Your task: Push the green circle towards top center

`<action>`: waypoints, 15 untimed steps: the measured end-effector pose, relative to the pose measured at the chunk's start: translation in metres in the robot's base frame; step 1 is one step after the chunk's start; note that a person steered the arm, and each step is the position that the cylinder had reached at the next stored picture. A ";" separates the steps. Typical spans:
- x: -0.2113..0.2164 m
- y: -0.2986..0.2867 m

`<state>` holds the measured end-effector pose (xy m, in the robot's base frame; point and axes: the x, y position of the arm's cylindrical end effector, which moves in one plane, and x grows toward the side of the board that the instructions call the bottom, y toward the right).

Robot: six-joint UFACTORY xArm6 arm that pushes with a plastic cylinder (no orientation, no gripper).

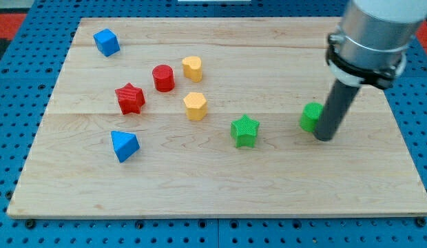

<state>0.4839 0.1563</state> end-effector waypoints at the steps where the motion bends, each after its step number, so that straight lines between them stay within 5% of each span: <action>1: -0.012 -0.014; 9: 0.000 -0.017; 10: -0.011 0.013; 12: -0.122 -0.129; 13: -0.123 -0.133; 14: -0.073 -0.131; 15: -0.075 -0.068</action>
<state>0.4092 0.0884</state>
